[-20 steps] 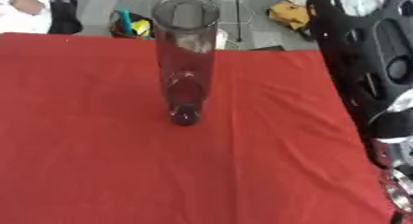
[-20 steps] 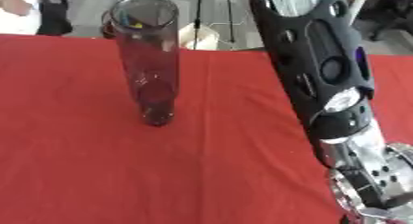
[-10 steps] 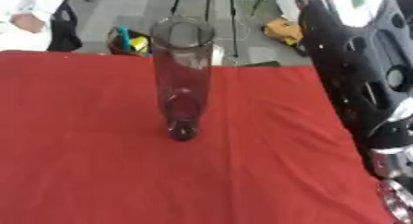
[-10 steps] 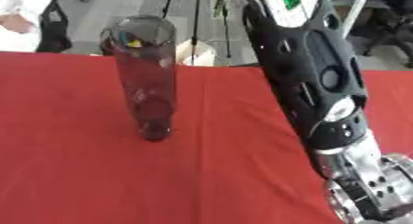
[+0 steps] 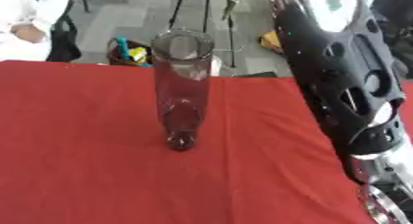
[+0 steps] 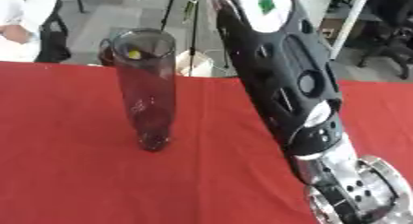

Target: Arrange flowers into the vase.

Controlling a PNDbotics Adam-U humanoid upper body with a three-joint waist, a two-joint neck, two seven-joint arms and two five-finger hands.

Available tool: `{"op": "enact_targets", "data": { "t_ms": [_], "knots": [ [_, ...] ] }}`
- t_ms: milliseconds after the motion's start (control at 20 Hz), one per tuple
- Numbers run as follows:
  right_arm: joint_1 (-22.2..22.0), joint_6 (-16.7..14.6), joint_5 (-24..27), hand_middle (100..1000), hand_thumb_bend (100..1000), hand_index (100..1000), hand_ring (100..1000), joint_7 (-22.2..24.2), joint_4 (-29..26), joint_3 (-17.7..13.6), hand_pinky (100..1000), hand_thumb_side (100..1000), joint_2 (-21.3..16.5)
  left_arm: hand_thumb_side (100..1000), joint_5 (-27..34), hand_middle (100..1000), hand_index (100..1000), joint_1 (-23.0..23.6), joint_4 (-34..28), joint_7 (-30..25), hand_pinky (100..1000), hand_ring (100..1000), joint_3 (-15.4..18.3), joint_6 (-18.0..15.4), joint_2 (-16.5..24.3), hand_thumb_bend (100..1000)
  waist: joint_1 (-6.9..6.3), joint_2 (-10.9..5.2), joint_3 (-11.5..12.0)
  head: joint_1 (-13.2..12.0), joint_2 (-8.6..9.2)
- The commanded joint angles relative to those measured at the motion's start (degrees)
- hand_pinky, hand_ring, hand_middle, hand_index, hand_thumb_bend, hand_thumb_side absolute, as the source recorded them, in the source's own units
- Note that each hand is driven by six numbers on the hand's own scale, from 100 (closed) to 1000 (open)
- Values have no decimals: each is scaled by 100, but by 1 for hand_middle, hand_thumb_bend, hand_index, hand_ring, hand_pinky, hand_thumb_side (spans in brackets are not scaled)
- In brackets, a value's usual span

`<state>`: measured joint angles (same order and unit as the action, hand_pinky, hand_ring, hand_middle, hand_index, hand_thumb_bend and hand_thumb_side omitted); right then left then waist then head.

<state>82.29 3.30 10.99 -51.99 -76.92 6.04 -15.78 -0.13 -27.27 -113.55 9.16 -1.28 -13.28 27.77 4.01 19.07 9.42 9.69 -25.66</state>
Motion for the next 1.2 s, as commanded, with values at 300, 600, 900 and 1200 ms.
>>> {"op": "enact_targets", "data": {
  "t_ms": [300,600,900,1200],
  "knots": [
    [319,108,183,100,100,100,100,2,-134,4,100,542,2,1000,11,840,906,-64,-104,-21,740,880,-4,-1,218,100,-16,-177,-28,-8,-14],
    [343,526,406,100,100,100,100,2,-265,25,100,542,31,1000,27,839,906,-77,-104,-22,740,880,-8,1,207,100,-31,-218,-42,-35,-58],
    [355,870,499,100,100,100,100,2,-329,10,100,538,116,1000,54,839,906,-87,-104,-24,740,879,-10,4,200,100,-36,-275,-40,-51,-93],
    [319,1010,599,100,100,100,100,2,-374,71,100,538,225,1000,89,838,905,-106,-104,-29,740,878,-11,12,178,100,-28,-324,-1,-55,-103]
  ]
}}
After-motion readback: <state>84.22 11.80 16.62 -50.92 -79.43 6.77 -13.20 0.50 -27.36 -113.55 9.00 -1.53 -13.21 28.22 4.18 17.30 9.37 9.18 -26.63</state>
